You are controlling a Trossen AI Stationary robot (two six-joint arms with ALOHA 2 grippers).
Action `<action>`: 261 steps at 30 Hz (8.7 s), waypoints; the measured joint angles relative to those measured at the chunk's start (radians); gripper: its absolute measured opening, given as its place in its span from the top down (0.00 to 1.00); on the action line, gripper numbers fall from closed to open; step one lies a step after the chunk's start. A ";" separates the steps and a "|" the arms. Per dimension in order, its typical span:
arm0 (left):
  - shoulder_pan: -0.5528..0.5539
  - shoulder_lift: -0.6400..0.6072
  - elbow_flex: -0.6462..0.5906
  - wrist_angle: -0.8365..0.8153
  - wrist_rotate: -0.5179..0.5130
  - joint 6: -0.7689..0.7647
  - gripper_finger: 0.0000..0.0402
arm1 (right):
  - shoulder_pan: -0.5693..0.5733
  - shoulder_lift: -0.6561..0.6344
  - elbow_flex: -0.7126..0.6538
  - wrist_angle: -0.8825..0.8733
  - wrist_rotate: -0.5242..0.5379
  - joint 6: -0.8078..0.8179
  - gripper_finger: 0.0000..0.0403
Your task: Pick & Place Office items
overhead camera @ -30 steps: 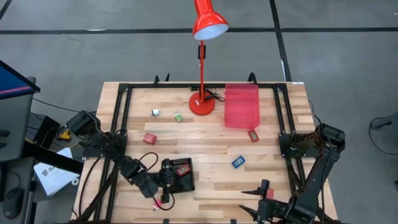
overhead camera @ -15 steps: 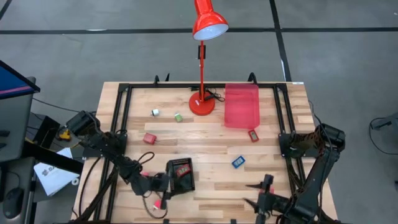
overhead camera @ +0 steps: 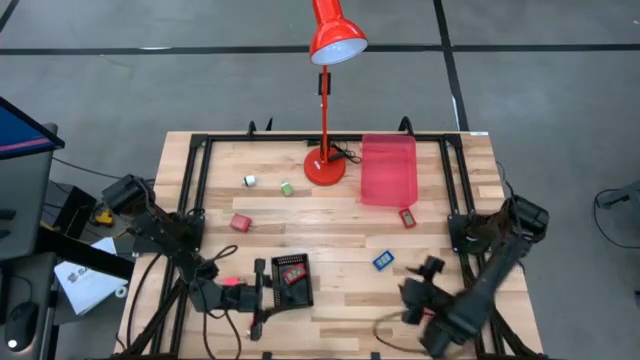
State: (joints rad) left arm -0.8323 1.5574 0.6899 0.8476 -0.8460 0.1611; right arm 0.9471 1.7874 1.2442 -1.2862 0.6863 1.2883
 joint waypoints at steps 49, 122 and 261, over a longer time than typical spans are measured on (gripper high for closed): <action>-0.047 -0.081 0.000 -0.233 0.122 -0.135 0.36 | -0.514 0.028 -0.167 0.412 -0.501 -1.349 0.42; -0.016 0.037 0.094 -0.231 -0.239 0.091 0.19 | -0.477 0.092 0.404 0.937 -0.431 -1.598 0.66; -0.114 -0.020 -0.006 -0.136 -0.592 0.007 0.59 | -0.536 0.098 0.287 0.653 -0.446 -1.239 0.45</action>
State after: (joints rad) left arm -0.9468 1.5379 0.6841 0.7116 -1.4382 0.1685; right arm 0.4109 1.8851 1.5314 -0.6335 0.2405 0.0494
